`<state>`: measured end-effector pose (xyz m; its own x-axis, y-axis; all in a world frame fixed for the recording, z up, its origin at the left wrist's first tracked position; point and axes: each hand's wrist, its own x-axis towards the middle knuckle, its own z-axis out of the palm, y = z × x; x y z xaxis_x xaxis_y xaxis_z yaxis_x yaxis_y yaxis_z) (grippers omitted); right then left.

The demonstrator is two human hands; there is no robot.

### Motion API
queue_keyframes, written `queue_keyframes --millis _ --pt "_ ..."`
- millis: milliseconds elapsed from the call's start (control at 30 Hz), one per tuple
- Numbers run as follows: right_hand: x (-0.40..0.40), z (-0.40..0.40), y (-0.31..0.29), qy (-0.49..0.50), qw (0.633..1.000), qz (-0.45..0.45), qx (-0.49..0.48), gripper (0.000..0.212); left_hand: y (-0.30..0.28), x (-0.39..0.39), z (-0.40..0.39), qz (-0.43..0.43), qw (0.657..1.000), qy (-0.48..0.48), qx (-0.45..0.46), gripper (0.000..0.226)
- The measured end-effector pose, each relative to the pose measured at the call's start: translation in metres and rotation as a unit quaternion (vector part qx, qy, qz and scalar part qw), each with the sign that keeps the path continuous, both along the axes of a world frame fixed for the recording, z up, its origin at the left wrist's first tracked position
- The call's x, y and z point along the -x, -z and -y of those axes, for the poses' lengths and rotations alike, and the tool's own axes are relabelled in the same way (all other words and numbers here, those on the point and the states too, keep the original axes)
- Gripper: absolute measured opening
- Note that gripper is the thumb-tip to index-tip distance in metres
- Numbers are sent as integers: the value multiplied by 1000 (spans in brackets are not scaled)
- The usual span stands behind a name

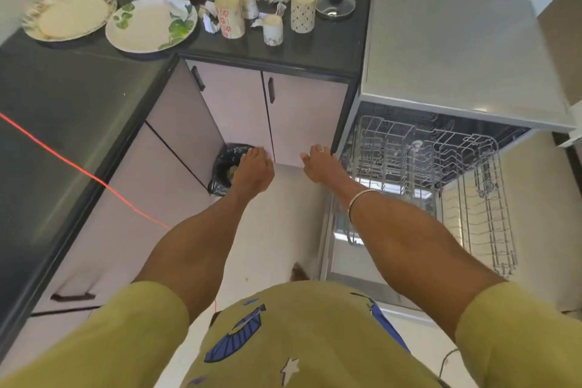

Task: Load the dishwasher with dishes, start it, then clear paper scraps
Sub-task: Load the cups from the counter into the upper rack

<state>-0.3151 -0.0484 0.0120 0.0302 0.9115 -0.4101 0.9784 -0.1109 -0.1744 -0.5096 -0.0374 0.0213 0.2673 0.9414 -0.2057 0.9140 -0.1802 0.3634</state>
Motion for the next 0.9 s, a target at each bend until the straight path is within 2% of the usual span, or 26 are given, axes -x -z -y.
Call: queue_keyframes --millis 167,633,767,900 --pt "-1 -42 -17 28 998 -27 -51 49 -2 -2 -56 16 1000 -15 -14 39" --pt "19 -196 -46 110 978 -76 -158 47 -17 8 -235 51 997 34 -44 39" --pt "29 -241 -63 157 963 -113 -187 40 -32 17 -286 51 996 61 -43 53" --pt "39 -276 -79 165 955 -104 -223 38 -47 22 -329 61 990 86 -97 54"
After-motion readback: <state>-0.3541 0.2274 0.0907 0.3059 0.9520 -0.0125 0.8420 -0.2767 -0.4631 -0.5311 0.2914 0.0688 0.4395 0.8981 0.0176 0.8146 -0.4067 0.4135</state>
